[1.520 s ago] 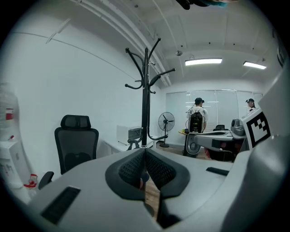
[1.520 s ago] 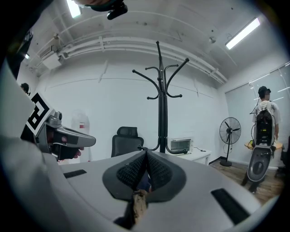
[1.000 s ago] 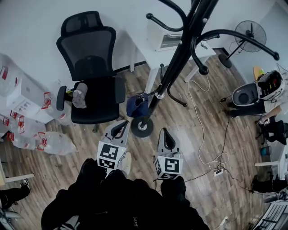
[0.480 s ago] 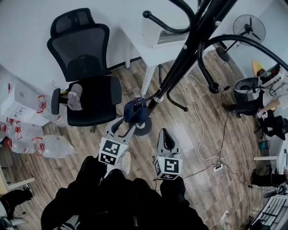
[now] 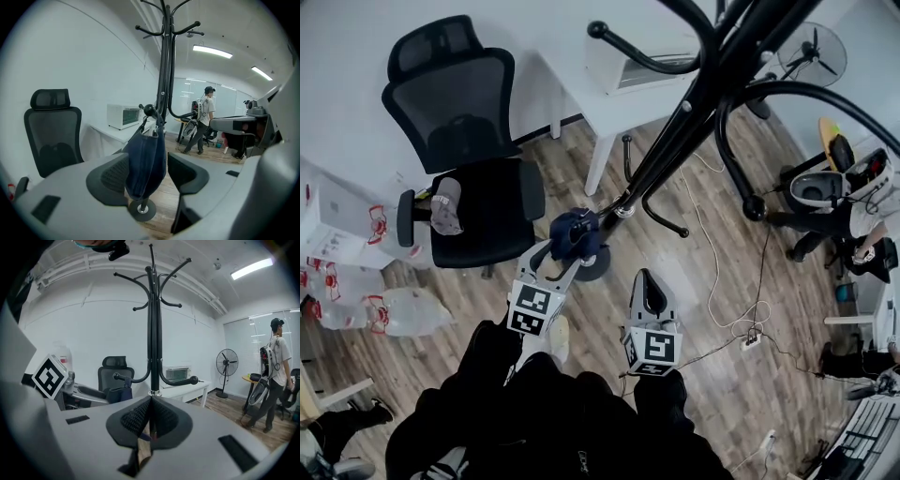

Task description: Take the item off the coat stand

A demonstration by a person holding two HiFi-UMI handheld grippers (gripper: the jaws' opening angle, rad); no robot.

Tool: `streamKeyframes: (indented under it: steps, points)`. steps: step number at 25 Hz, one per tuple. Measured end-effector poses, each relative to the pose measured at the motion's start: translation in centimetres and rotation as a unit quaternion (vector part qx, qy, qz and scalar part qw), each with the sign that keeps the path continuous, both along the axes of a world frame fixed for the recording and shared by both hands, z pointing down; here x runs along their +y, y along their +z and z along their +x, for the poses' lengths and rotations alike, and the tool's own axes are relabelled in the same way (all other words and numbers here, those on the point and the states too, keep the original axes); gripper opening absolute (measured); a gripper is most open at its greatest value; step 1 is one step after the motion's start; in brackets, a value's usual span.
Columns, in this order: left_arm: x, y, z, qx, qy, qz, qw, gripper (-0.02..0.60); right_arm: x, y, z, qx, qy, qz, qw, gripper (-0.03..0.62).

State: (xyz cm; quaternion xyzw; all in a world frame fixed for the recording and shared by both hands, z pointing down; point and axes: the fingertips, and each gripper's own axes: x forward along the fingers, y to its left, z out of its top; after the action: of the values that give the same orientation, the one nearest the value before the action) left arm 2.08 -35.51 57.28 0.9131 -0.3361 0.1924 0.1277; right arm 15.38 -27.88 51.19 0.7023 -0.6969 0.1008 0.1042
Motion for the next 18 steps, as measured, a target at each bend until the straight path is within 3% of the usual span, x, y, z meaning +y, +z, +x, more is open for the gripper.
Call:
streamKeyframes:
  steps: [7,12,18]
  points:
    - [-1.0,1.0,0.1,-0.009,0.001,-0.011,0.9999,0.248,-0.6,0.5,0.1,-0.001,0.008,-0.004,1.000,0.015]
    - [-1.1,1.1,0.2,-0.010,0.001,-0.016,0.9998,0.162,-0.8,0.5,0.2,-0.002,0.009,-0.005,1.000,0.015]
    - [-0.7,1.5,-0.1,-0.017,-0.008,-0.021,0.9996,0.109,-0.3,0.7,0.0,-0.002,0.009,-0.004,1.000,0.015]
